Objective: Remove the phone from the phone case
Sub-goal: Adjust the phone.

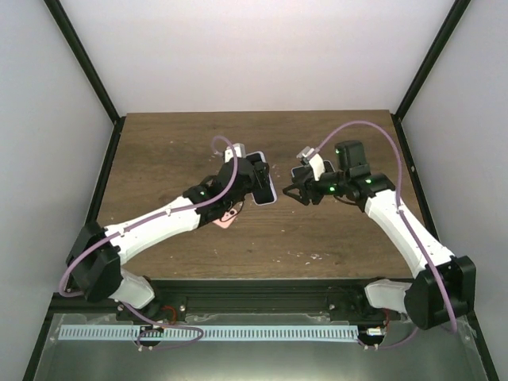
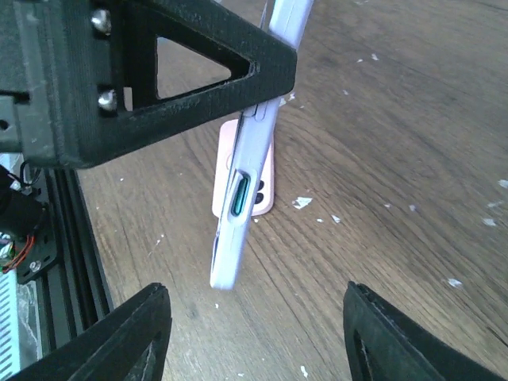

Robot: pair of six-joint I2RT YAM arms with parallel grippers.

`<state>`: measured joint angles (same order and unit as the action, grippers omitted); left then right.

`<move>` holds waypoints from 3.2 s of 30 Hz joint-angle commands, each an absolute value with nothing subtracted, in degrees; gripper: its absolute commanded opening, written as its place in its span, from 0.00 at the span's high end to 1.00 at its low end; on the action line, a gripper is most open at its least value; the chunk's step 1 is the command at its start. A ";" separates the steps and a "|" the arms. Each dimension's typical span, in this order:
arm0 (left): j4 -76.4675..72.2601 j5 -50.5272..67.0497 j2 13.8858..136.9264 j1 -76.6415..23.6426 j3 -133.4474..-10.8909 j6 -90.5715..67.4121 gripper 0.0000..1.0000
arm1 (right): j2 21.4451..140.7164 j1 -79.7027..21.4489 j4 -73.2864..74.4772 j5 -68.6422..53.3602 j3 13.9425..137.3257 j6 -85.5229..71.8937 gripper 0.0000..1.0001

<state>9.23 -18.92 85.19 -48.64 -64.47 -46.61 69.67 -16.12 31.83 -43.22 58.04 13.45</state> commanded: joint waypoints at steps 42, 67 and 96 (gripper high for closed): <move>1.51 -4.26 69.49 -40.83 -61.91 -35.47 0.07 | 71.38 -23.74 29.88 -40.56 64.35 7.02 0.99; -45.64 42.90 63.42 -32.65 -35.85 -37.02 0.31 | 67.10 -23.03 37.23 -69.14 62.96 16.70 0.99; -52.72 48.56 67.77 -32.62 -38.05 -42.34 0.85 | 66.10 -23.03 32.56 -70.17 60.03 13.16 0.99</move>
